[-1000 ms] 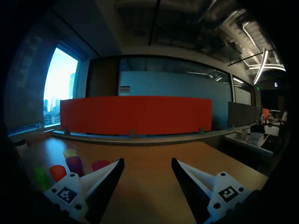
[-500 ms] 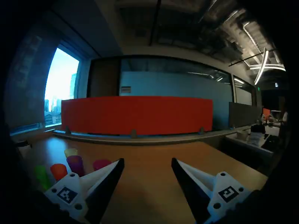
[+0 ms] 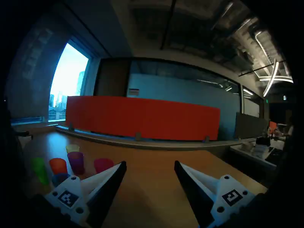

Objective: Pour water

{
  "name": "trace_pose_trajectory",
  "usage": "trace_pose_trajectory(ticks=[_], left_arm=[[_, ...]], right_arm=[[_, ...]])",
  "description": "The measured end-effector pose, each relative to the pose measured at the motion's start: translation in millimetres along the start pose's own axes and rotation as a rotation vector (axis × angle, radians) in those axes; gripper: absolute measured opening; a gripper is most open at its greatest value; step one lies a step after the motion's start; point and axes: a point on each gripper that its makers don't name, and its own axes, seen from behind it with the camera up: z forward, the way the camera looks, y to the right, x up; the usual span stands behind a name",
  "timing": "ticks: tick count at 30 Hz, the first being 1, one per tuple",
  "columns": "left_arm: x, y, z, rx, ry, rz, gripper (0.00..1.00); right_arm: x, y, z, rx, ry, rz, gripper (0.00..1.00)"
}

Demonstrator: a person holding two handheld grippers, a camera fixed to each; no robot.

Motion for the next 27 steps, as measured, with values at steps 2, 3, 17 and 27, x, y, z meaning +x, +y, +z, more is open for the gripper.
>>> trace_pose_trajectory(ticks=[2, 3, 17, 27], left_arm=[[0, 0.2, 0.2, 0.0, 0.0, 0.0, 0.86], [0, 0.3, 0.2, 0.0, 0.0, 0.0, 0.86], [1, 0.4, 0.5, 0.0, 0.0, 0.0, 0.86], [0, 0.8, 0.7, 0.0, 0.0, 0.0, 0.86]], right_arm=[[-1, -1, 1.3, 0.0, 0.009, -0.006, 0.98], [-1, -1, 2.0, 0.0, 0.013, -0.009, 0.98], [-13, 15, 10.9, -0.035, 0.068, 0.07, 0.99], [-19, 24, 17.8, -0.03, 0.063, 0.102, 0.99]])
